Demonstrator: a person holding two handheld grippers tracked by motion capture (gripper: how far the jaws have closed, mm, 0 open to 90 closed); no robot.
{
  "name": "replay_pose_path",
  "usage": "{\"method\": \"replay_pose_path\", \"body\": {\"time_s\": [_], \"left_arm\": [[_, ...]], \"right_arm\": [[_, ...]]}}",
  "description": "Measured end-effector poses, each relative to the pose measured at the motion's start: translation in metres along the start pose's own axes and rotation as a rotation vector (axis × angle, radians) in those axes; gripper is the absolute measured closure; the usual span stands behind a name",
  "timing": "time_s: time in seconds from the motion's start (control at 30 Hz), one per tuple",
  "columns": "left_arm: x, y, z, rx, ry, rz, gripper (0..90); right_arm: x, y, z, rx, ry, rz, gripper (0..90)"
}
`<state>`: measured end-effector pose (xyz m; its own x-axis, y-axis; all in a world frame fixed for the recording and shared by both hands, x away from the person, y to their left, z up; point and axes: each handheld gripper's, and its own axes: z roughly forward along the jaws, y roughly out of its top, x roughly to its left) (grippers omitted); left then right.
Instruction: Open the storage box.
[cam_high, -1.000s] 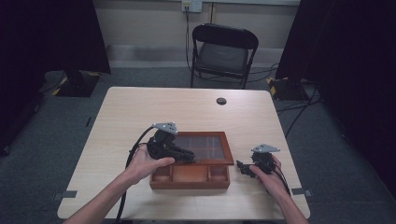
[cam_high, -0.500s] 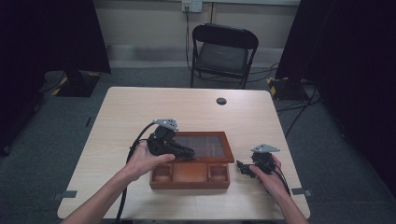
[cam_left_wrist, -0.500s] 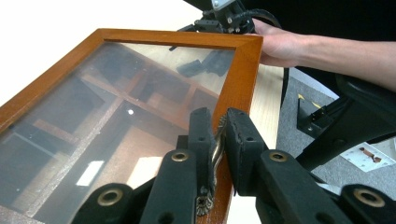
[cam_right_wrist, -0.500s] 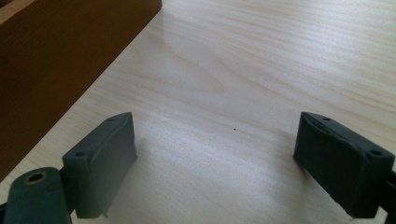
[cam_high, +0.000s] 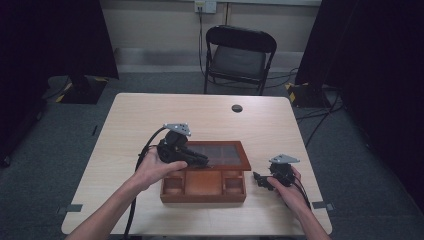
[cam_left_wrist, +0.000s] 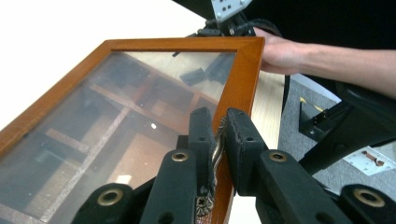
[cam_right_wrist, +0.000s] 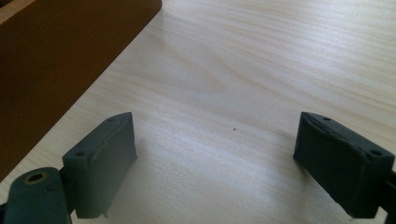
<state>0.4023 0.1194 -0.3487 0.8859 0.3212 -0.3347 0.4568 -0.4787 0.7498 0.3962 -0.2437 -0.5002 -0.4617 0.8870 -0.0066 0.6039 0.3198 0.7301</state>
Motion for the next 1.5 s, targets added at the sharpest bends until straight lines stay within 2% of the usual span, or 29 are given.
{"method": "replay_pose_path", "body": {"time_s": [0.33,0.73,1.5], "left_arm": [[0.001,0.001,0.000,-0.004,-0.004,-0.006,81.1],[0.001,0.010,-0.005,-0.009,0.022,0.001,81.2],[0.004,0.023,-0.010,-0.024,0.042,0.008,81.6]], "right_arm": [[0.000,0.000,0.000,-0.001,0.000,-0.005,12.0],[0.000,0.000,0.000,0.003,0.001,0.002,12.0],[0.000,0.000,0.000,0.000,0.001,-0.002,12.0]]}}
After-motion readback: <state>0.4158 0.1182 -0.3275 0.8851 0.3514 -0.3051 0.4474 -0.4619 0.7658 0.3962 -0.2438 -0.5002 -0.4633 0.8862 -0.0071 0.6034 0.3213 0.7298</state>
